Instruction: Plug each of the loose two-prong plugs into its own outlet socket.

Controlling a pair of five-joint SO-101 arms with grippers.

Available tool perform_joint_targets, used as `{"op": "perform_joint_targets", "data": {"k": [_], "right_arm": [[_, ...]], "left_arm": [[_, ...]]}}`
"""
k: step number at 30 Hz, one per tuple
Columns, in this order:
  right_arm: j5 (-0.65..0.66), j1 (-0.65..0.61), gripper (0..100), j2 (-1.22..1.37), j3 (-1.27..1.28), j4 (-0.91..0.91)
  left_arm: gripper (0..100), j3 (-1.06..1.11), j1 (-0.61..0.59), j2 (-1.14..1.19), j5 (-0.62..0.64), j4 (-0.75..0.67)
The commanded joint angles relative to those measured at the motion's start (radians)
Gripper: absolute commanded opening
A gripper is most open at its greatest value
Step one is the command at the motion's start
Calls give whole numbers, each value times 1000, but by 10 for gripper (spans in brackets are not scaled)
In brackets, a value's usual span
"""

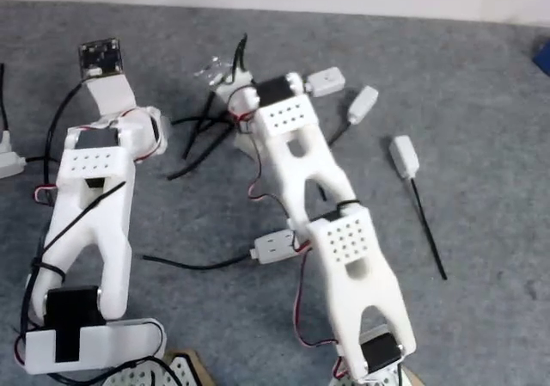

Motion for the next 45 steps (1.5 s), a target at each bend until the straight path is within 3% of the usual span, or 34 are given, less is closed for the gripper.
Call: {"op": "perform_joint_targets", "data": {"k": [1,11,21,26,29,33,37,39,45], "right_arm": [[21,-12,440,51,-130,-50],[21,-22,431,209,-200,-116],[-21,-84,109,209,-202,-82],[-29,-77,5,206,-202,-39],[-28,-58,8,206,-216,33],[-89,25,8,206,-369,180],[-430,189,8,206,-536,223],[-500,266,7,194,-547,223],[-505,386,5,-35,-136,223]], "left_arm": [[210,-7,-2,-15,6,-18],[210,-7,1,-13,5,-18],[210,-7,1,-13,5,-18],[210,-7,8,-10,5,-18],[210,-18,18,33,3,-20],[210,-65,27,111,3,-29],[210,-102,28,160,3,-26],[210,-102,33,163,3,-26],[210,-104,33,165,3,-26]]}}
